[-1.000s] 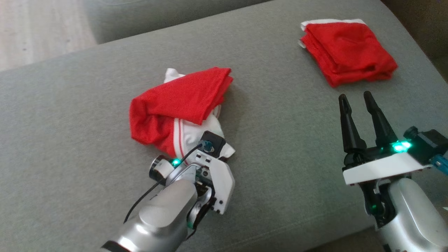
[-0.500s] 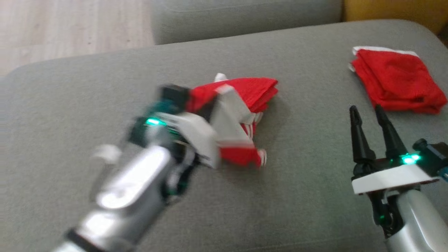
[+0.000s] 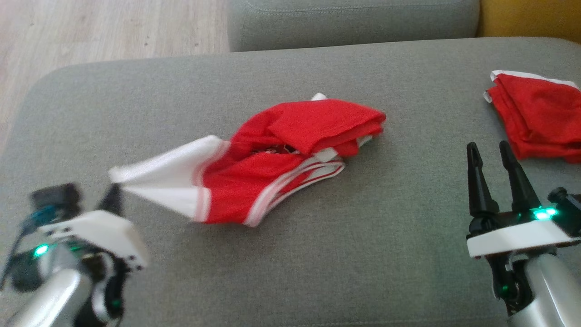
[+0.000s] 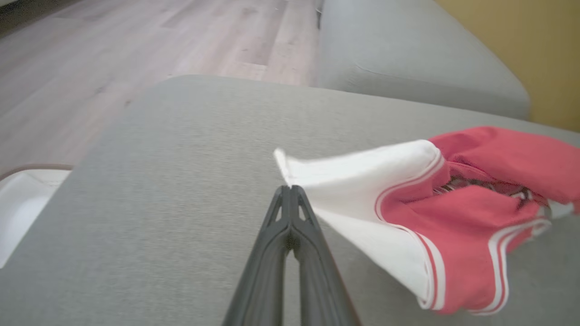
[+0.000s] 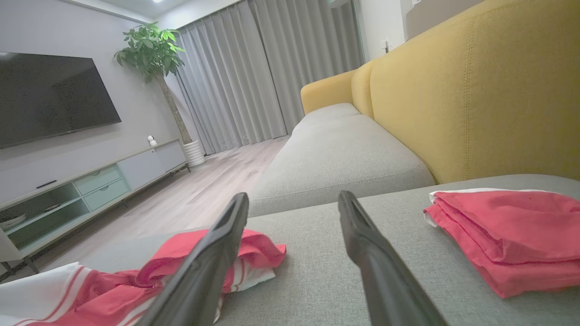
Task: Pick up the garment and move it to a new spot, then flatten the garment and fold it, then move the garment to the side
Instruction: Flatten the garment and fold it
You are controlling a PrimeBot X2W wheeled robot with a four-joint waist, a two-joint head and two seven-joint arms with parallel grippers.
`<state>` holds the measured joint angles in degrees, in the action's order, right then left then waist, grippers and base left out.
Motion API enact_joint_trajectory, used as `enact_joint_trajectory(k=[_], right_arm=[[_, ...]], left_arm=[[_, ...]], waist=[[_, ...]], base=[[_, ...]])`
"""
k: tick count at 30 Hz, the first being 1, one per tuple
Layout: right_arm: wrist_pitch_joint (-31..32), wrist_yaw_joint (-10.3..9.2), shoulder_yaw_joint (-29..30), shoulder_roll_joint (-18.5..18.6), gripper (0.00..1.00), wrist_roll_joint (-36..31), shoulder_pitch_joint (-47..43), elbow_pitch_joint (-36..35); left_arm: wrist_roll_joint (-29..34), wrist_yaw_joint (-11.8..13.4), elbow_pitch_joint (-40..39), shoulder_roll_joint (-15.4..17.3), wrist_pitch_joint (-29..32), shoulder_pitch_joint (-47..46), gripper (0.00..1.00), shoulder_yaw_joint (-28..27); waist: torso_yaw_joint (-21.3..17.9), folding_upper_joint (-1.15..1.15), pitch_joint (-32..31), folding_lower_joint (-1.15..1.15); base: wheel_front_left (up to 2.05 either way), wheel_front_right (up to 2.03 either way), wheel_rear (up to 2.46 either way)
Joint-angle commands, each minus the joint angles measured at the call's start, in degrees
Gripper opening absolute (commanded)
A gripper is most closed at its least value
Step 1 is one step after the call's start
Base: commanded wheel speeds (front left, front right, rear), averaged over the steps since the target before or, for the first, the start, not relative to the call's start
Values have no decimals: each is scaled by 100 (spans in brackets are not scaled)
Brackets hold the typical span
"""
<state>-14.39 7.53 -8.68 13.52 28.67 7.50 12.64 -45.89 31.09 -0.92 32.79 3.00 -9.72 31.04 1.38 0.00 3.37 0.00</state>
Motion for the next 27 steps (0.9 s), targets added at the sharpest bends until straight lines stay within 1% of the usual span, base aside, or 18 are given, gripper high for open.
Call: enact_joint_trajectory(k=[1,3,4,5,9,10,11,14,17,23,27], right_arm=[[-61,-4,-62,130,100,5,124,-217],[-61,-4,-70,160,100,13,129,-209],[-61,-4,-68,175,100,19,129,-202],[-61,-4,-68,175,100,19,129,-202],[-24,-4,-146,208,100,37,147,-166],[-17,-4,-180,204,100,39,162,-156],[-10,-4,-210,197,100,39,176,-147],[-10,-4,-264,169,100,51,196,-124],[-14,-4,-295,156,100,64,167,-90],[-21,-4,-339,134,100,95,118,-33],[-21,-4,-416,148,100,115,147,-35]], left_arm=[[-80,78,-90,244,-227,-213,0,-510],[-41,98,150,385,-459,-81,0,-683],[-87,81,230,348,-605,-72,0,-793],[-87,81,230,348,-605,-72,0,-793],[-126,-112,835,323,-757,-129,0,-828],[-84,-160,1003,326,-705,-163,69,-734],[-57,-217,1077,270,-762,-234,100,-693],[-12,-380,1090,25,-962,-350,100,-558],[82,-460,898,-144,-1148,-399,100,-426],[420,-326,243,-489,-1509,-379,100,-165],[647,-299,155,-761,-1627,-373,100,86]], waist=[[16,0,19,0],[29,0,37,0],[46,0,44,0],[46,0,44,0],[83,0,50,0],[80,0,44,0],[72,0,37,0],[44,0,-14,0],[10,0,-68,0],[-103,0,-84,0],[-169,0,-24,0]], base=[[0,0,0],[0,0,0],[0,0,0],[0,0,0],[0,0,0],[0,0,0],[0,0,0],[0,0,0],[0,0,0],[0,0,0],[0,0,0]])
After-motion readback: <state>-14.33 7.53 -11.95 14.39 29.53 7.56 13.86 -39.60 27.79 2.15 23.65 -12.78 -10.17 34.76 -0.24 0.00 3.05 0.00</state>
